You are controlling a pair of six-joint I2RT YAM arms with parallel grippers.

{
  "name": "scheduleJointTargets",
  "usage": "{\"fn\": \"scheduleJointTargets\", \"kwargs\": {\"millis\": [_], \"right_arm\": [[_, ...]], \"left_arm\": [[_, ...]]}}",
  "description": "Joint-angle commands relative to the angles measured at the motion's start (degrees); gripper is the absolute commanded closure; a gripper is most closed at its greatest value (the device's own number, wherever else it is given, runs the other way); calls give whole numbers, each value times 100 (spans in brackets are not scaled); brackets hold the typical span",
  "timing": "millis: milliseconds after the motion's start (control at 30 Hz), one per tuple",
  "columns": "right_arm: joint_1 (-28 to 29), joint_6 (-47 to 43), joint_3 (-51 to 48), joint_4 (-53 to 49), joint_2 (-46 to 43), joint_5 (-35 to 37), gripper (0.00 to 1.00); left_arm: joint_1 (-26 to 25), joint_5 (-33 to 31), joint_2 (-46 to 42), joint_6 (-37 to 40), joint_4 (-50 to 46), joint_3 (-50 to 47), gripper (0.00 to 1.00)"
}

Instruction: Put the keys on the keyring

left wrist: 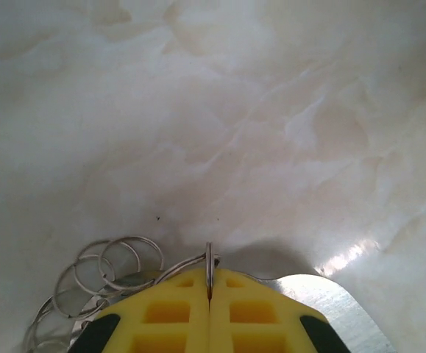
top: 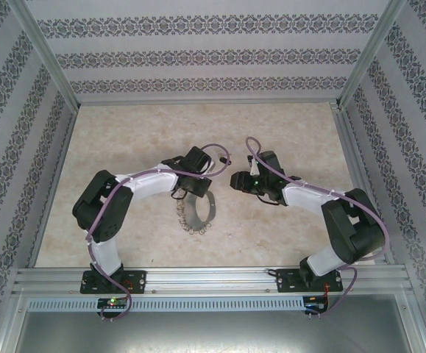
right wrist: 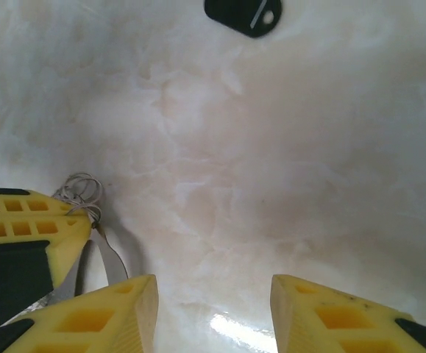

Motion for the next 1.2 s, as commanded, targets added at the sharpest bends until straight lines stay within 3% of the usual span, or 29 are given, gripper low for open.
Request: {"fn": "scheduleJointTargets", "kwargs": {"millis": [0, 233, 400, 500, 633, 833, 1167], "right_arm": [[-136, -216, 174, 67, -330, -353, 55], [-320, -258, 550, 9, -677, -686, 55], [-339, -371, 793, 74, -857, -953, 55], [-387, -630, 916, 174, -943, -1169, 55], [-568, -749, 959, 671, -955, -2022, 59], [-698, -946, 1122, 1057, -1040, -2985, 62], [-435, -931, 1303, 1470, -1226, -3801, 62]], "left_arm": [[-56, 119, -613, 674, -515, 299, 100], [-53, 198, -1184, 1240, -905, 818, 100], [32, 348, -1740, 1762, -576, 731, 100], [217, 836, -1989, 2098, -384, 673, 100], [491, 2028, -2178, 2362, -429, 746, 100], [760, 3055, -2319, 2539, -724, 1010, 100], [952, 4034, -2321, 2315, -685, 1287, 100]]}}
